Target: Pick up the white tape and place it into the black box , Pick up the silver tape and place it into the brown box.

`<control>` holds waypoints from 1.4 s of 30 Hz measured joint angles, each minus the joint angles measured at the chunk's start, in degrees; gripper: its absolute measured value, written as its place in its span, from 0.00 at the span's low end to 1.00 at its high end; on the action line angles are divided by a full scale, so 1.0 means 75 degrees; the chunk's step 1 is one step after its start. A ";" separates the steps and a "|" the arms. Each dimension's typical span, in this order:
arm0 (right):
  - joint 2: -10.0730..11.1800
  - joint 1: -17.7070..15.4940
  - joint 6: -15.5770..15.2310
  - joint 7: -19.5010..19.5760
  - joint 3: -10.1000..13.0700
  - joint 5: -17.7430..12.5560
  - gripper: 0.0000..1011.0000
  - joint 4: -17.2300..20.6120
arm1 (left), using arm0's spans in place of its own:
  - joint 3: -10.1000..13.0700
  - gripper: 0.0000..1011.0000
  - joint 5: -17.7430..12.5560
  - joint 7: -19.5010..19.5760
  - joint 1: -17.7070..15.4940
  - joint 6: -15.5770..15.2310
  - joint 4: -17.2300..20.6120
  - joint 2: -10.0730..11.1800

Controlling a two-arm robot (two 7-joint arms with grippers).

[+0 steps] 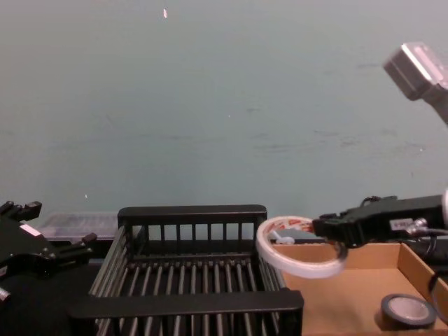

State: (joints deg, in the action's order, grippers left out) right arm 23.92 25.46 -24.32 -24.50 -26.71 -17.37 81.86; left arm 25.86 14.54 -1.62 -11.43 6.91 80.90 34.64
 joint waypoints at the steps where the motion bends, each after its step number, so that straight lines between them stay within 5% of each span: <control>1: -0.0025 0.0034 0.0004 -0.0012 -0.0026 0.0013 0.10 -0.0030 | 0.0000 0.99 0.0000 0.0000 0.0000 0.0000 0.0000 0.0000; 17: -0.0464 0.0510 0.0143 -0.0221 -0.0445 0.0224 0.10 -0.0563 | 0.0000 0.99 0.0000 0.0000 0.0000 0.0000 0.0000 0.0000; 42: -0.1009 0.0950 0.0396 -0.0361 -0.0696 0.0331 0.10 -0.1310 | 0.0000 0.99 0.0000 0.0000 0.0000 0.0000 0.0000 0.0000</control>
State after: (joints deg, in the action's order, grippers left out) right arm 16.36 32.58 -21.35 -27.20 -31.93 -14.89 72.03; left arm 25.86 14.55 -1.62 -11.43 6.91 80.90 34.64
